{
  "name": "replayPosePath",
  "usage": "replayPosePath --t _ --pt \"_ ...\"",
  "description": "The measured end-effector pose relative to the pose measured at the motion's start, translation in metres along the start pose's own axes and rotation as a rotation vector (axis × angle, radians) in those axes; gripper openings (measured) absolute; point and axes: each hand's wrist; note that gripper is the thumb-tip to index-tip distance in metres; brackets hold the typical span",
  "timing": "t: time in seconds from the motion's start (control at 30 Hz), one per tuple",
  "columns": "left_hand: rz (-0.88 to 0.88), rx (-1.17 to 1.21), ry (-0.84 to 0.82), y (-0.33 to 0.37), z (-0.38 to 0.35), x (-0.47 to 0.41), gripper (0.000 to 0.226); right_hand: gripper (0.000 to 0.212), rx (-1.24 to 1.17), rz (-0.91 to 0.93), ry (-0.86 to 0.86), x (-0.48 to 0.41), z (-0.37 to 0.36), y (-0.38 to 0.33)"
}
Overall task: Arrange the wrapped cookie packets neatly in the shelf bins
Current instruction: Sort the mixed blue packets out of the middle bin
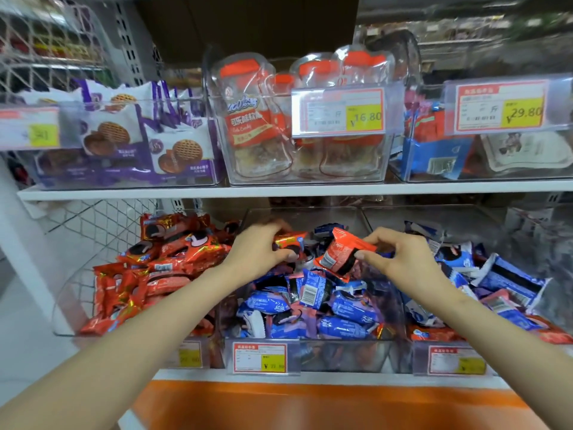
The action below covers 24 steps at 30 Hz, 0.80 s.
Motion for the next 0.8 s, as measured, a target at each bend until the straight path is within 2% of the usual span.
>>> replayPosePath --t 0.1,0.2,0.3,0.4,0.5,0.57,0.63,0.73,0.8 --pt "-0.06 0.143 0.064 -0.006 0.015 0.036 0.037 0.011 -0.15 -0.015 -0.023 -0.001 -0.01 -0.011" --pt "-0.063 0.228 0.11 -0.018 0.035 0.07 0.041 0.018 -0.286 0.006 -0.054 -0.001 -0.024 -0.028" --pt "0.022 0.271 0.217 -0.036 0.057 0.101 0.03 0.021 -0.357 0.08 -0.084 -0.001 -0.043 -0.052" --pt "0.096 0.283 0.34 -0.061 0.076 0.127 0.033 0.023 -0.391 0.168 -0.128 -0.003 -0.066 -0.083" --pt "0.198 0.283 0.403 -0.093 0.082 0.141 0.034 0.014 -0.365 0.224 -0.198 -0.011 -0.094 -0.11" --pt "0.261 0.278 0.41 -0.115 0.08 0.144 0.039 0.011 -0.308 0.22 -0.242 -0.018 -0.115 -0.122" --pt "0.312 0.278 0.444 -0.129 0.075 0.144 0.042 0.014 -0.125 0.215 -0.247 -0.025 -0.137 -0.127" --pt "0.378 0.25 0.549 -0.138 0.07 0.138 0.035 0.016 0.243 0.262 -0.137 -0.028 -0.159 -0.131" --pt "0.378 0.165 0.598 -0.14 0.067 0.133 0.031 0.018 0.326 0.289 -0.074 -0.031 -0.166 -0.13"
Point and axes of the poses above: each hand's wrist, its own x-axis away from the middle knuckle, its own z-axis out of the back of the hand, y = z × x, and after that the axes turned 6 degrees about -y, right-handed
